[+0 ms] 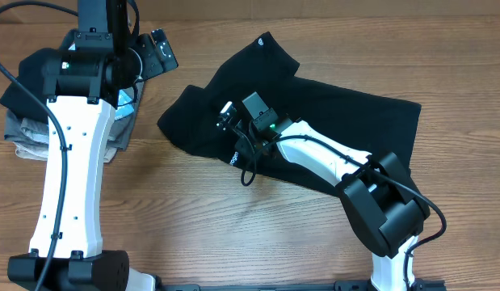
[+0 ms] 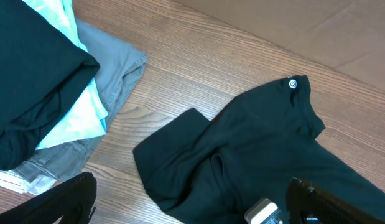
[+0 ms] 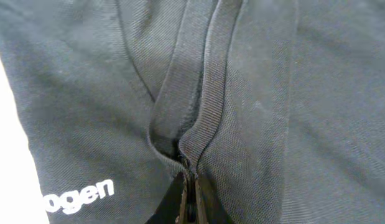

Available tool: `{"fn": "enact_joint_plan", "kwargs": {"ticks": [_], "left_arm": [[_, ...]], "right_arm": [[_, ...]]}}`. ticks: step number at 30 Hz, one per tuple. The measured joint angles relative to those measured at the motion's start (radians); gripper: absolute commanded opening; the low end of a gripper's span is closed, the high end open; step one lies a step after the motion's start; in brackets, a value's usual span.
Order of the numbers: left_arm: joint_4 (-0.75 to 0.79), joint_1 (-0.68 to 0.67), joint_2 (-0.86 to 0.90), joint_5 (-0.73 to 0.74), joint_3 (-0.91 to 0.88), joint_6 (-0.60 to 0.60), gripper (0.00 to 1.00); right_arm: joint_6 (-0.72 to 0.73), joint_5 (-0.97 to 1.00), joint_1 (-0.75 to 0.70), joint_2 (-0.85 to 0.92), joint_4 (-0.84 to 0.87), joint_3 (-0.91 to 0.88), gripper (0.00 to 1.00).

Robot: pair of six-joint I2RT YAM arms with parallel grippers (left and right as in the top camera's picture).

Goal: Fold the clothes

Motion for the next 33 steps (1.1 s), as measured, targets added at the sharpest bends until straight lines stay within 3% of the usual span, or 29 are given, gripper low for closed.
{"fn": "enact_joint_plan", "kwargs": {"ticks": [24, 25, 26, 29, 33], "left_arm": [[0.0, 0.0, 0.0, 0.0, 0.0, 0.0, 1.0], [0.0, 0.0, 0.0, 0.0, 0.0, 0.0, 1.0], [0.0, 0.0, 0.0, 0.0, 0.0, 0.0, 1.0], [0.0, 0.0, 0.0, 0.0, 0.0, 0.0, 1.0], [0.0, 0.0, 0.0, 0.0, 0.0, 0.0, 1.0]], "right_arm": [[0.001, 0.066, -0.101, 0.0, 0.117, 0.0, 0.04], [0.002, 0.064, -0.106, 0.0, 0.126, 0.0, 0.11], [0.005, 0.062, -0.107, 0.0, 0.134, 0.0, 0.28], [0.008, 0.058, -0.113, 0.0, 0.161, 0.0, 0.59], [0.066, 0.062, -0.121, 0.0, 0.21, 0.0, 0.69]]}}
